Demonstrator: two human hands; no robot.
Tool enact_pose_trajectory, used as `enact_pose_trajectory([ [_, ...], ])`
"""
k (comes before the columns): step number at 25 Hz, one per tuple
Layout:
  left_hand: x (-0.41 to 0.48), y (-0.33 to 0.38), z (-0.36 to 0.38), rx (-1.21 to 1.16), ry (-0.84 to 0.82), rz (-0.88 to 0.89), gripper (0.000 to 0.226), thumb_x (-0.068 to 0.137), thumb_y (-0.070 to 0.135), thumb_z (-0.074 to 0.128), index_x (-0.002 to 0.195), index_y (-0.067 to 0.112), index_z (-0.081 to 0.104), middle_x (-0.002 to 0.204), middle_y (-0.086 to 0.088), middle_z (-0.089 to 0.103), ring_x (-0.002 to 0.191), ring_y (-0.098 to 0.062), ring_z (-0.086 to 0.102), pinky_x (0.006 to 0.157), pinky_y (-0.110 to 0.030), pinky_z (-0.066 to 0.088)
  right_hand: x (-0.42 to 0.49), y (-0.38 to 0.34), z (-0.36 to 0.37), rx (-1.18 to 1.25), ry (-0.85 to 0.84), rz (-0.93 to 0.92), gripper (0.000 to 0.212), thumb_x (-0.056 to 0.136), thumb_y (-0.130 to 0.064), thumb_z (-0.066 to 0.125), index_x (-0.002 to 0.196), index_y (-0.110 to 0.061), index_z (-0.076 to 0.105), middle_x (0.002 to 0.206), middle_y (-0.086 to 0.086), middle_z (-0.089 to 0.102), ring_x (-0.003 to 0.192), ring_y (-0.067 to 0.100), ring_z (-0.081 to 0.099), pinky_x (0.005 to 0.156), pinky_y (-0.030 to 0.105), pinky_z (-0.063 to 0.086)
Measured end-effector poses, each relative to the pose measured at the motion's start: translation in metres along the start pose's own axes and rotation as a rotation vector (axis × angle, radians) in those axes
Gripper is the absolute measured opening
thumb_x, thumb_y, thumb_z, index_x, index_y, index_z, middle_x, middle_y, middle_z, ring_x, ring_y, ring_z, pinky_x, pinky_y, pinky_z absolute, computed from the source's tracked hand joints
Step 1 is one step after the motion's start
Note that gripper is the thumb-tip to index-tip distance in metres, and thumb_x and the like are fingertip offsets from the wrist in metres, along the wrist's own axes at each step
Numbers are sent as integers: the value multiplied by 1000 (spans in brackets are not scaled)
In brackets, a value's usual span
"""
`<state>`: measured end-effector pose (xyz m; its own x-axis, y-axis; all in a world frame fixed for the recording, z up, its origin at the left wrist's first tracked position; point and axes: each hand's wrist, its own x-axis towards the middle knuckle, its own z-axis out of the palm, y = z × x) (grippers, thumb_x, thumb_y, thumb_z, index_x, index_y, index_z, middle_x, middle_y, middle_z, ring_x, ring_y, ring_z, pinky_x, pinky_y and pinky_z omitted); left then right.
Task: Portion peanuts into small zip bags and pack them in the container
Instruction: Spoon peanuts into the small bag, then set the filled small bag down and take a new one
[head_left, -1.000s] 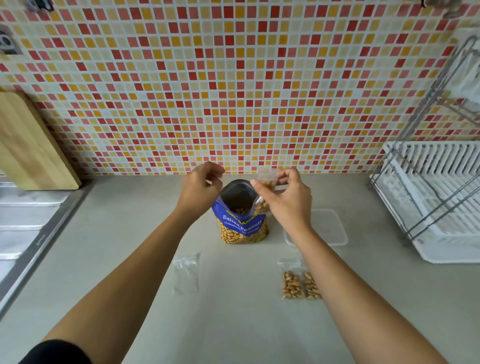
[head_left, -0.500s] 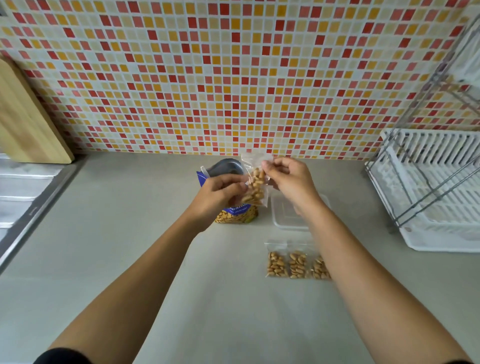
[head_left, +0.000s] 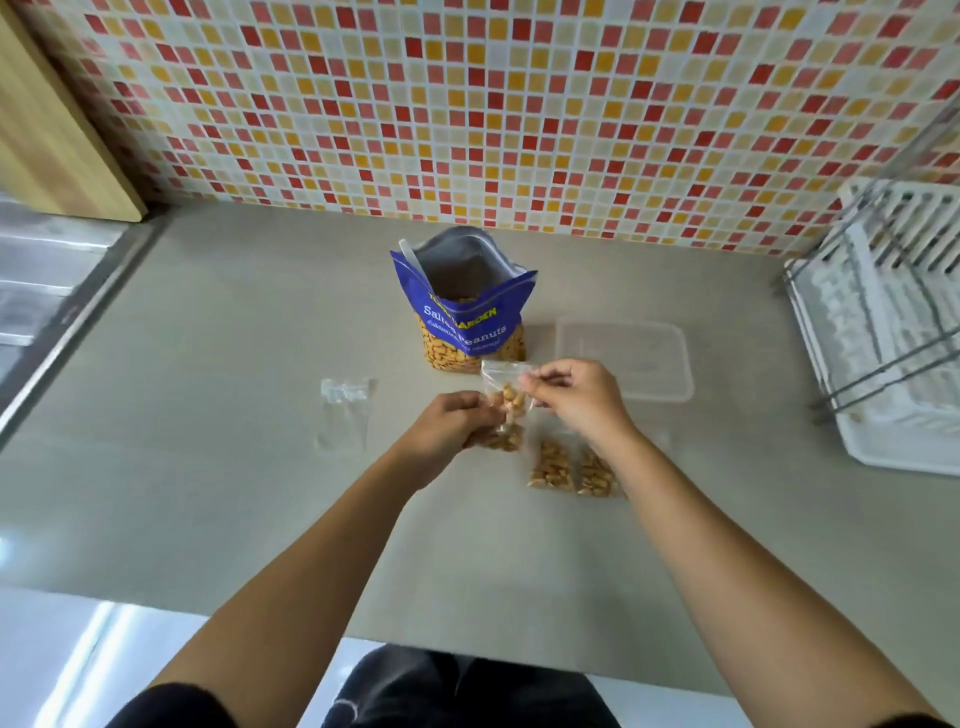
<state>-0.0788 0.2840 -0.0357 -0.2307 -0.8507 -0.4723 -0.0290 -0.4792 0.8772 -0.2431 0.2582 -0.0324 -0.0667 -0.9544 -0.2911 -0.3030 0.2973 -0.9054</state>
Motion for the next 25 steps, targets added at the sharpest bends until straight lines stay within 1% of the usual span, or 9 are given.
enact_pose_trajectory([
  [1,3,-12,0,63,50,-31,7,84,5,64,78,8,63,73,-7,62,70,-18,58,64,-20,50,1,11,3,-114,26,8,14,74,-26,77,69,-20,65,74,3,70,62,11,62,71,31,52],
  [4,12,-40,7,296,227,-65,5,77,11,72,78,13,68,76,-9,65,68,-18,61,70,-30,55,-1,34,10,-504,110,30,19,77,-40,72,85,-23,72,87,-5,72,80,13,63,67,23,43],
  [7,17,-51,17,585,346,-34,13,78,18,68,87,8,68,84,-9,71,77,-21,63,68,-26,48,1,52,20,-689,147,-4,21,80,-41,67,92,-24,70,95,-4,73,92,22,66,72,28,50],
  [10,19,-53,19,708,389,-9,21,81,27,64,87,7,64,87,-12,69,83,-28,63,69,-29,48,2,58,24,-809,165,-85,29,81,-40,66,104,-23,63,106,0,68,100,28,61,76,33,48],
  [13,16,-48,8,712,442,-14,32,81,36,61,94,7,63,87,-10,68,82,-28,62,71,-31,49,1,49,23,-854,201,-166,38,82,-40,63,113,-19,58,111,4,62,102,30,58,76,35,47],
  [16,10,-42,-24,657,560,71,23,82,26,61,93,7,66,81,-12,69,79,-29,63,72,-33,51,-2,35,38,-767,216,-260,26,84,-32,59,104,-15,61,97,6,68,93,30,61,70,33,47],
  [19,5,-40,-71,696,633,119,14,82,13,58,90,5,67,83,-16,69,81,-33,63,71,-35,51,-9,30,78,-674,127,-365,17,84,-26,59,94,-13,62,88,8,69,85,32,62,68,35,48],
  [22,7,-38,-117,835,619,185,23,84,6,57,105,4,67,103,-18,65,93,-34,62,80,-30,47,-14,37,123,-680,-17,-441,27,84,-24,57,105,-7,61,104,14,65,99,34,60,82,38,48],
  [25,16,-39,-158,1076,492,201,38,88,8,56,125,6,58,131,-17,53,117,-36,50,102,-35,35,-18,49,164,-763,-124,-428,58,85,-40,41,125,1,51,133,21,51,127,35,46,102,42,40],
])
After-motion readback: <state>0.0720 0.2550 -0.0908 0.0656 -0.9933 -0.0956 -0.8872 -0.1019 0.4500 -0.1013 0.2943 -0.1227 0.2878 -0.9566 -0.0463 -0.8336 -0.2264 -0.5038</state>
